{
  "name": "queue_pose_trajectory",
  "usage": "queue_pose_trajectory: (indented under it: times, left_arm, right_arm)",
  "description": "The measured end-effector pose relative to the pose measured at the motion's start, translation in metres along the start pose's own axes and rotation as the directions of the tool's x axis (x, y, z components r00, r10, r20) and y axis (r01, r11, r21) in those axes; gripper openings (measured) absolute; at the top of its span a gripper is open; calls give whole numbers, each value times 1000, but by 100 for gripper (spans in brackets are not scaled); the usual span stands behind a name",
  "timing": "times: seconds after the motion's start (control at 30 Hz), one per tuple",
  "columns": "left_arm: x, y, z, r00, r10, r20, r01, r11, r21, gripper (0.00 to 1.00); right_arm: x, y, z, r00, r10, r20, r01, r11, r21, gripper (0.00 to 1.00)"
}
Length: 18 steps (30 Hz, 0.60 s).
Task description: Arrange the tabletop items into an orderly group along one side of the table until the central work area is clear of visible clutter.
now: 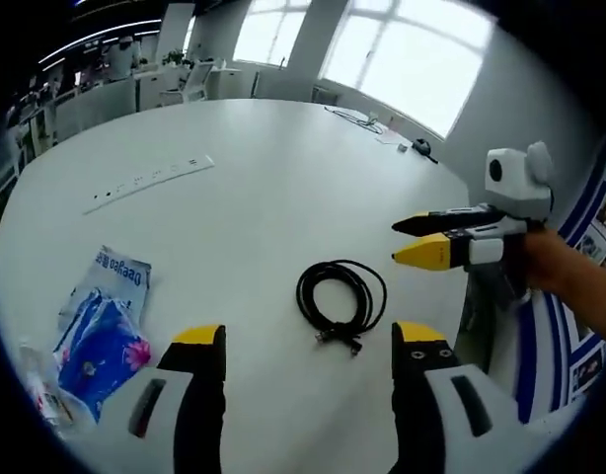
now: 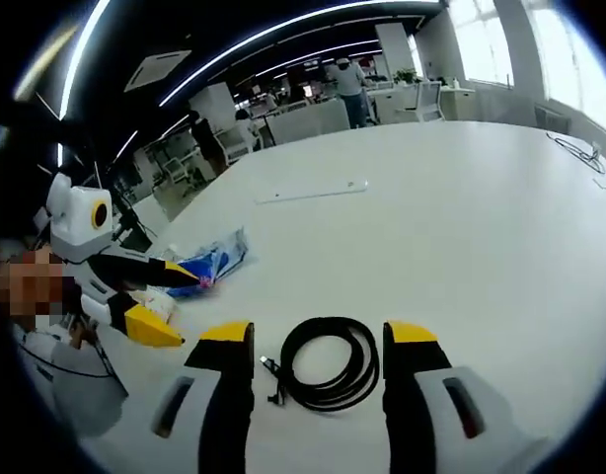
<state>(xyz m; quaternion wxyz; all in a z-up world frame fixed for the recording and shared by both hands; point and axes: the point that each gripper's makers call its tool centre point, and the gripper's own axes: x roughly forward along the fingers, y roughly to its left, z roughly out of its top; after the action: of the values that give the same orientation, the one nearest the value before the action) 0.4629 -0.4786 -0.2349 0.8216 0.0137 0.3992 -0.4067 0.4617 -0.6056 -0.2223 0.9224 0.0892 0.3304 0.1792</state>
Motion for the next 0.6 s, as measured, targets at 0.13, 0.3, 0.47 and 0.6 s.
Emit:
queue_pose_trajectory:
  times: [0.13, 0.3, 0.47, 0.6]
  left_arm:
    - [-12, 6, 0, 1000, 17, 15, -17, 1000, -8, 70]
    - [-28, 14, 2, 999, 37, 40, -36, 999, -21, 70]
    - [-43, 21, 2, 996, 59, 63, -57, 998, -35, 69]
    - [-57, 28, 3, 993, 81, 85, -78, 996, -44, 69]
  right_arm:
    - [0, 9, 3, 1000, 10, -2, -10, 1000, -19, 52]
    - [1, 22, 10, 999, 32, 5, -32, 999, -37, 52]
    - [3, 36, 18, 999, 51, 11, -50, 997, -57, 52]
    - [5, 45, 23, 998, 66, 13, -65, 995, -76, 52]
